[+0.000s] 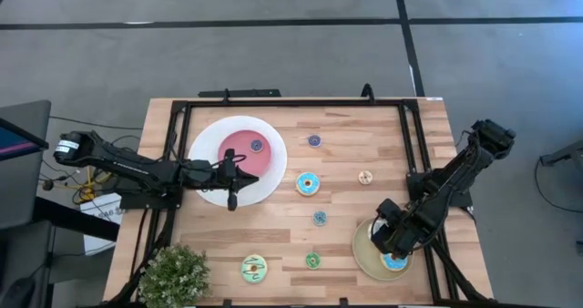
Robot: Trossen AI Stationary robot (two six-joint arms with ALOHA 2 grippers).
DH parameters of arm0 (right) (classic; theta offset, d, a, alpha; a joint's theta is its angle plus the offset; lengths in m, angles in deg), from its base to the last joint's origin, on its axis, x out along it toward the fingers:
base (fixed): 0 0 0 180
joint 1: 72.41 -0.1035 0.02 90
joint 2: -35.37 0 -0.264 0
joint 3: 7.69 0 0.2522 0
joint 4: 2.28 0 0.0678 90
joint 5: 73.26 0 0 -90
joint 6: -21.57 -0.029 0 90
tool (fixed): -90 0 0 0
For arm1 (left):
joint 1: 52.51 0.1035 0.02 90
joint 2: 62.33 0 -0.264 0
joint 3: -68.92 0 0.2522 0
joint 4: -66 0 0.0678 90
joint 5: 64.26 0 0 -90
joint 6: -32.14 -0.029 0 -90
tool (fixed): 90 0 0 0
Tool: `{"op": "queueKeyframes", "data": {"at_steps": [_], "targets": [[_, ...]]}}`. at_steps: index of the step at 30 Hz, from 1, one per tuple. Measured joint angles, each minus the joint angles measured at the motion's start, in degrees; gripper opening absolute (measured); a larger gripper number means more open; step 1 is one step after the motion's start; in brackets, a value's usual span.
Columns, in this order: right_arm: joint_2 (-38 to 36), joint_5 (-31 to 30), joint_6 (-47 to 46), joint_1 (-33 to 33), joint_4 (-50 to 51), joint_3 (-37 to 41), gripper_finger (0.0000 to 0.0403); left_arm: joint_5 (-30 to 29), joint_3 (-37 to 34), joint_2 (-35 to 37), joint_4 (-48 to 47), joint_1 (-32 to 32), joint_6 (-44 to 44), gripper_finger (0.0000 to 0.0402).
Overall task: Pick & Place donuts
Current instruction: Put the large white donut onto the brown plate
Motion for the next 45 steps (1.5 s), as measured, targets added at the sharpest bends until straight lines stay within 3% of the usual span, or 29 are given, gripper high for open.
{"op": "queueKeyframes", "data": {"at_steps": [28,45], "targets": [[0.0,-0.02,0.08,0.0,0.83,-0.02,0.0171,0.02,0.0,0.0,0.0,0.0,0.51,0.0013],[0.0,0.06,2.39,0.02,2.54,-1.01,0.0152,0.01,0.0,0.0,0.0,-0.01,0.66,0.0013]]}}
